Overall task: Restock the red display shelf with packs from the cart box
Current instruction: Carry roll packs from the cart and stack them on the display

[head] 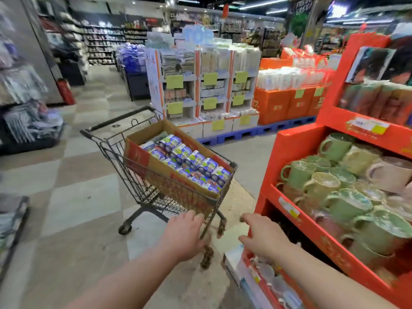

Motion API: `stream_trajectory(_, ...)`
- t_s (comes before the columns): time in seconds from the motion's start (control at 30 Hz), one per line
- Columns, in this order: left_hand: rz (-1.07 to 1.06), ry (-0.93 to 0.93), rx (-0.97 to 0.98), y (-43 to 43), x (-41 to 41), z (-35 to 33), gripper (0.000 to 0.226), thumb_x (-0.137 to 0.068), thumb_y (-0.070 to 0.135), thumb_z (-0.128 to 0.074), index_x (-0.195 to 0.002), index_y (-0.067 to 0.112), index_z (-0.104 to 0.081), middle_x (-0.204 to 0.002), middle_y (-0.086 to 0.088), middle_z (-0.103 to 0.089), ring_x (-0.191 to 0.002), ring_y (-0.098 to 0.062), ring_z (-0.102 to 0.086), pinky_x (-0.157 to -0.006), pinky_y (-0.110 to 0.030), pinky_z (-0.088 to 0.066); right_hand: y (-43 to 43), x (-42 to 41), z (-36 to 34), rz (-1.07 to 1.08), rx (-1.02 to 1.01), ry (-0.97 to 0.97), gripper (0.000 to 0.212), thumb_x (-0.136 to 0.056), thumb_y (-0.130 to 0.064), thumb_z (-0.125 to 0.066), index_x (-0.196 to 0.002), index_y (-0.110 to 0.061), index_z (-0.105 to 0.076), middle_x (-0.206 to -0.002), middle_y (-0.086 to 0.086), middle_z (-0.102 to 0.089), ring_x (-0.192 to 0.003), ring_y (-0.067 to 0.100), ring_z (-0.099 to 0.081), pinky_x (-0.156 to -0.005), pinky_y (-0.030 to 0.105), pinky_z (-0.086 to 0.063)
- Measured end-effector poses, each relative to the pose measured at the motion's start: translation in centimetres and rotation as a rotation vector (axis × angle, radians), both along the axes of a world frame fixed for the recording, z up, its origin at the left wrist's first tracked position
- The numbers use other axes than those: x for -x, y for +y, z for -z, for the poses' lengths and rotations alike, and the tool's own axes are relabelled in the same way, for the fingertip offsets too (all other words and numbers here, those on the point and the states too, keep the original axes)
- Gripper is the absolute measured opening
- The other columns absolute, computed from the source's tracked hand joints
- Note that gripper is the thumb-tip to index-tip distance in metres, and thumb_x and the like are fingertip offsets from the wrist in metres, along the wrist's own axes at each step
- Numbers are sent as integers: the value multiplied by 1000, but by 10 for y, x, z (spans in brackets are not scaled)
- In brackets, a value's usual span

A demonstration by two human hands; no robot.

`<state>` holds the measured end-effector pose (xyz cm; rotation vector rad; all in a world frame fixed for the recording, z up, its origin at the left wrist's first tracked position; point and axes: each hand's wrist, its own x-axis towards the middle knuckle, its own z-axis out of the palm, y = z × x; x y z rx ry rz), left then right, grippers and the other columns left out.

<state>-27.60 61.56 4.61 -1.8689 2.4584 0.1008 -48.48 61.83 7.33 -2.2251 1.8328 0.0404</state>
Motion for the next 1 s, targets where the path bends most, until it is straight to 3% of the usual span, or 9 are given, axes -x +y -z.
stream_trajectory(0.43,-51,31,53,-118,-56,-12,64,-89,51,-47,-143,21,-30,-141,0,-38,-130,-24,-39,-105,-40,-32,-84,-57,59,-66,-230,45,49,-89,-37,-49,-135,-23,-42,-136,4,-49,-125,27,-46,-99,37,-42)
stream_trajectory(0.8,-99,-47,-96,-246,-44,13,65,-90,54,-46,-144,22,-28,-145,0,-35,-133,-23,-34,-110,-41,-28,-262,-47,49,-93,-122,-27,40,-84,-38,-54,-121,-26,-50,-123,1,-57,-116,25,-53,-89,33,-45)
stream_trajectory(0.93,-123,-66,-147,-280,-36,24,64,-90,52,-45,-144,22,-28,-146,-2,-34,-134,-24,-33,-111,-42,-27,-317,-39,39,-130,-76,-18,45,-87,-36,-52,-130,-26,-45,-128,2,-54,-118,25,-52,-88,32,-44)
stream_trajectory(1.0,-126,-79,-172,-294,-34,27,64,-91,51,-45,-145,21,-27,-146,-2,-34,-135,-25,-33,-112,-43,-26,-338,-37,34,-144,-70,-29,38,-87,-34,-53,-123,-28,-48,-126,0,-54,-117,23,-52,-79,30,-41)
